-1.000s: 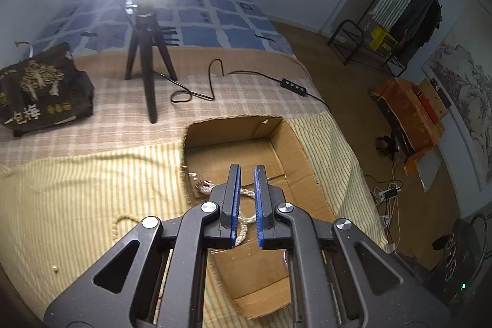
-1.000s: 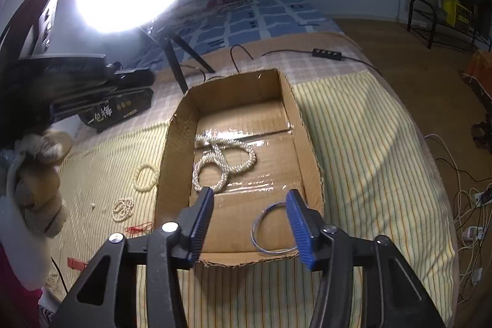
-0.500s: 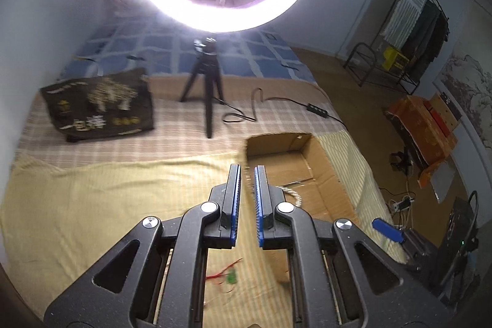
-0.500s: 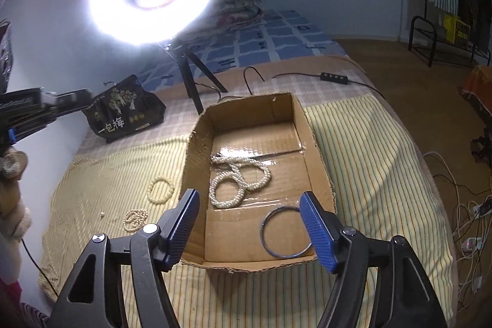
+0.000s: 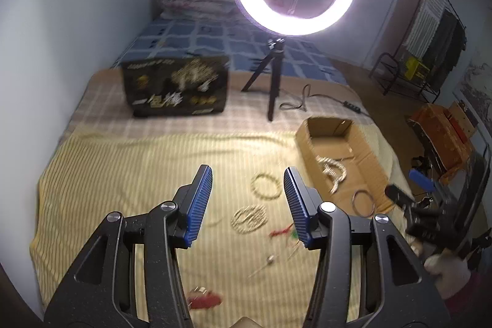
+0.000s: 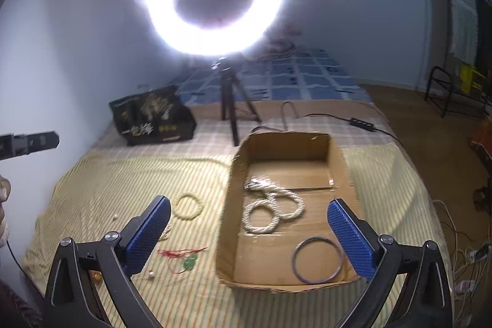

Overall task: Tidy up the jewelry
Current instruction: 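Withdraw both tools from the box back over the bed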

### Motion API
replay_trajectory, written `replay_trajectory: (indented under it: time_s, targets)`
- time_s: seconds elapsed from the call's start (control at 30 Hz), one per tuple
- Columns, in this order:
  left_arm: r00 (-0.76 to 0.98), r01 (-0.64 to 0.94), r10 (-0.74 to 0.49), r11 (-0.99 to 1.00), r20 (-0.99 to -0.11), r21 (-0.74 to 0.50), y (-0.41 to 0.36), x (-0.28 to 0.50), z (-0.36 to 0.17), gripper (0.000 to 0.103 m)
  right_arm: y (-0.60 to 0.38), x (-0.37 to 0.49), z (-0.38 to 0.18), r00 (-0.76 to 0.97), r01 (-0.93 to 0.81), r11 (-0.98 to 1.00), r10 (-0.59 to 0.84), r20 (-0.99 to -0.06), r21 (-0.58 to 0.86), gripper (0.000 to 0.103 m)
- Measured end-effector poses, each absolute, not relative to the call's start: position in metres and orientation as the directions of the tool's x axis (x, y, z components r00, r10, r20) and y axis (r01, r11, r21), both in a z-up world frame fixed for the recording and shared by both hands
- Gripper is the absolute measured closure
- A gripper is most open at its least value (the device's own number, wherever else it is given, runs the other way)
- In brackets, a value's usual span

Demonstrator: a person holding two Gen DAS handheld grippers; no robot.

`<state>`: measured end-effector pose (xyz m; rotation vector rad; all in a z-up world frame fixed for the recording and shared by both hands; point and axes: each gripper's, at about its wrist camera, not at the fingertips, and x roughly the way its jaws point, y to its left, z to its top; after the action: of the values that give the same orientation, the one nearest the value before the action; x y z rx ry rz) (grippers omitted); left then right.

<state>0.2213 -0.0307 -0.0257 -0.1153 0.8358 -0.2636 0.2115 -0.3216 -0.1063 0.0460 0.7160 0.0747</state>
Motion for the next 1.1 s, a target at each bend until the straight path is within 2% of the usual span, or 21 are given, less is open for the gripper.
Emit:
replay_trajectory:
  time_s: [0.2,0.3,0.47,0.77,1.1]
  targets:
    - [0.616,0.167,-0.264,0.965,-0.742,-0.205,0.008,0.185,-0.052,0.053,-0.299,0.217,-0.114,0.704,-0.114,0.992,0.123,-0.699,0.06,0.0]
    - [0.593,0.16,-0.274,0.962,-0.757,-0.223,0.025,0.171,-0.066,0.04,-0.291,0.22,-0.119,0.678,-0.135,0.988,0.151,-0.719,0.079,0.0]
    - [0.55,0.131,-0.288,0.957,-0.784,-0.259,0.044,0.154,-0.09,0.035,-0.279,0.227,-0.13,0.642,-0.144,0.982,0.189,-0.743,0.125,0.0]
    - [0.419,0.104,-0.297,0.954,-0.858,-0.28,0.032,0.142,-0.145,0.033,-0.248,0.246,-0.161,0.553,-0.158,0.969,0.245,-0.796,0.188,0.0]
    - [0.389,0.029,-0.227,0.972,-0.893,-0.235,0.022,0.144,-0.177,0.033,-0.219,0.27,-0.198,0.459,-0.166,0.966,0.253,-0.852,0.198,0.0]
